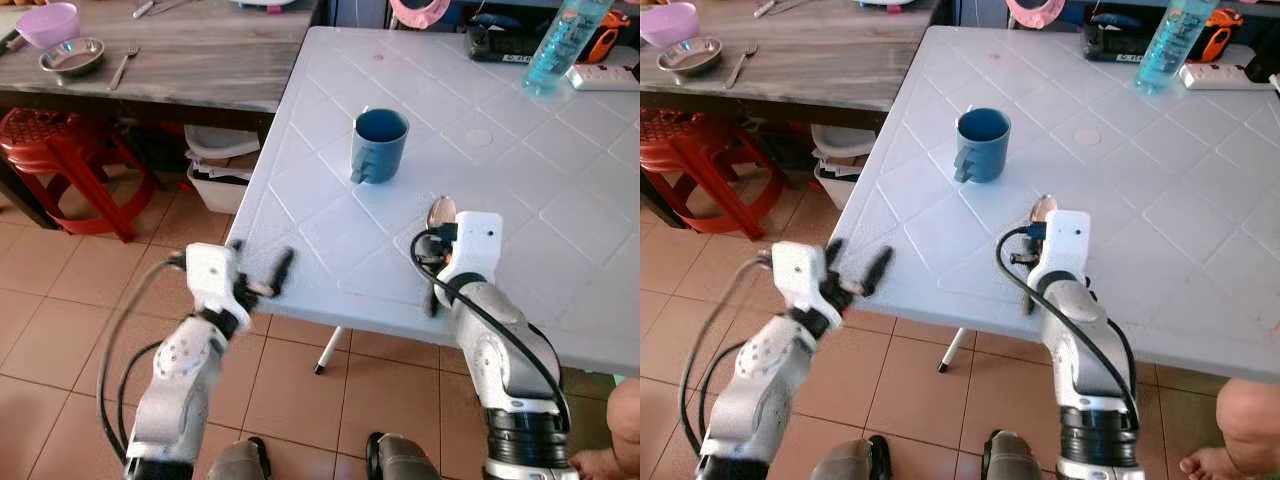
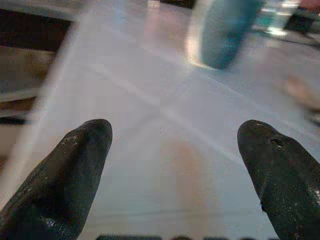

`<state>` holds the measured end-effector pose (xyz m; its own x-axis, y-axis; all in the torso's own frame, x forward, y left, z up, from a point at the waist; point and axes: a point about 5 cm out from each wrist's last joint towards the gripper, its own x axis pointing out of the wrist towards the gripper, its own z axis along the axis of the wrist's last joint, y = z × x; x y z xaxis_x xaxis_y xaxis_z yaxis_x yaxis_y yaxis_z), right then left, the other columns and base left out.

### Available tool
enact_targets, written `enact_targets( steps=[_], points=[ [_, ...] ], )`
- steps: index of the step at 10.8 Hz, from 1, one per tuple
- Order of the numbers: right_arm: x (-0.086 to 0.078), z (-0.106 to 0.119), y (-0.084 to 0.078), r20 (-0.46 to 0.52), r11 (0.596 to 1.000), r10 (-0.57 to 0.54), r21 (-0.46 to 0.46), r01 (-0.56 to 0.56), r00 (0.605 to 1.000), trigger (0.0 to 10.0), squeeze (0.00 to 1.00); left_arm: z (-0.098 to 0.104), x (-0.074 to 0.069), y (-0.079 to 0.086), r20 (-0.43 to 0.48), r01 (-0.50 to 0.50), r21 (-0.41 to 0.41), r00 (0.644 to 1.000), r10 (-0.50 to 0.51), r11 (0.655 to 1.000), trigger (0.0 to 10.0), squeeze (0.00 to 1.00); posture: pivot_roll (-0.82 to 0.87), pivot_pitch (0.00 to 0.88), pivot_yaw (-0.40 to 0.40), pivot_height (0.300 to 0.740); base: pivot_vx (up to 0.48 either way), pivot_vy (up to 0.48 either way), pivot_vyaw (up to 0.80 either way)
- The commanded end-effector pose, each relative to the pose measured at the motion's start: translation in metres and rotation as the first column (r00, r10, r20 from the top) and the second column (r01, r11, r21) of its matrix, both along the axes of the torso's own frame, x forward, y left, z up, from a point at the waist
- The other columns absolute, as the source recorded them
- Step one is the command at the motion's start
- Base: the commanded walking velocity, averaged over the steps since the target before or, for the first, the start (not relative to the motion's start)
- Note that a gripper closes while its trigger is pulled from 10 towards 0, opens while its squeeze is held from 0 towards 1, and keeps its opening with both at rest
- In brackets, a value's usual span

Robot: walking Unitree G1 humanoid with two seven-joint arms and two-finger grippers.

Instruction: Setting the table

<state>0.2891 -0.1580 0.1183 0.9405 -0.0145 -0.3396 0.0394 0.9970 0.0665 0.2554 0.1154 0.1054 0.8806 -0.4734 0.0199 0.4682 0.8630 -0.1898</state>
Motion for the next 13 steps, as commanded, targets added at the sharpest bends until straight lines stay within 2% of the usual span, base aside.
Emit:
enact_targets(
  steps=[1, 3, 5, 7, 9, 10, 11, 13],
  points=[
    [-0.014, -0.036, 0.004, -0.185, 0.999, 0.02, 0.037, -0.013, 0.983, 0.0, 0.0, 0.002, -0.003, -0.004, 0.008, 0.048, -0.001, 0.999, -0.048, 0.999, 10.0, 0.0, -0.04, 0.169, 0.057, 0.74, 0.0, 0.0, 0.0],
    [-0.014, -0.036, 0.0, -0.184, 0.999, -0.002, 0.033, 0.008, 0.983, 0.0, 0.0, -0.001, -0.006, -0.007, 0.001, 0.095, 0.026, 0.995, -0.095, 0.995, 10.0, 0.0, -0.04, 0.169, 0.057, 0.74, 0.0, 0.0, 0.0],
    [-0.016, -0.038, -0.002, -0.2, 0.998, -0.015, 0.049, 0.025, 0.98, 0.0, 0.0, -0.002, -0.006, -0.008, -0.005, 0.086, 0.033, 0.996, -0.086, 0.996, 10.0, 0.0, -0.04, 0.169, 0.054, 0.74, 0.0, 0.0, 0.0],
    [-0.011, -0.024, 0.003, -0.14, 0.997, -0.007, 0.07, 0.016, 0.99, 0.0, 0.0, -0.006, -0.007, -0.005, -0.02, 0.063, 0.051, 0.998, -0.063, 0.997, 10.0, 0.0, -0.04, 0.172, 0.054, 0.74, 0.0, 0.0, 0.0],
    [-0.007, -0.004, 0.018, -0.025, 0.993, 0.038, 0.116, -0.035, 0.999, 0.0, 0.0, -0.011, -0.003, 0.0, -0.021, -0.008, 0.085, 1.0, 0.01, 0.996, 10.0, 0.0, -0.05, 0.167, 0.052, 0.74, 0.0, 0.176, 0.0],
    [-0.007, -0.001, 0.02, -0.009, 0.994, 0.05, 0.102, -0.049, 0.999, 1.3, 0.0, -0.011, -0.002, 0.002, -0.015, -0.031, 0.097, 0.999, 0.033, 0.995, 10.0, 0.0, -0.05, 0.165, 0.049, 0.74, 0.0, 0.48, 0.0],
    [-0.005, 0.001, 0.021, 0.015, 0.995, 0.072, 0.075, -0.073, 0.997, 10.0, 0.0, -0.012, 0.003, 0.007, -0.006, -0.095, 0.12, 0.995, 0.096, 0.988, 10.0, 0.0, -0.05, 0.162, 0.048, 0.74, 0.0, 0.48, 0.0],
    [-0.002, 0.003, 0.019, 0.043, 0.996, 0.069, 0.051, -0.072, 0.997, 10.0, 0.0, -0.012, 0.007, 0.01, 0.01, -0.135, 0.148, 0.991, 0.135, 0.98, 10.0, 0.0, -0.05, 0.159, 0.048, 0.74, 0.0, 0.48, 0.0]
  ],
)
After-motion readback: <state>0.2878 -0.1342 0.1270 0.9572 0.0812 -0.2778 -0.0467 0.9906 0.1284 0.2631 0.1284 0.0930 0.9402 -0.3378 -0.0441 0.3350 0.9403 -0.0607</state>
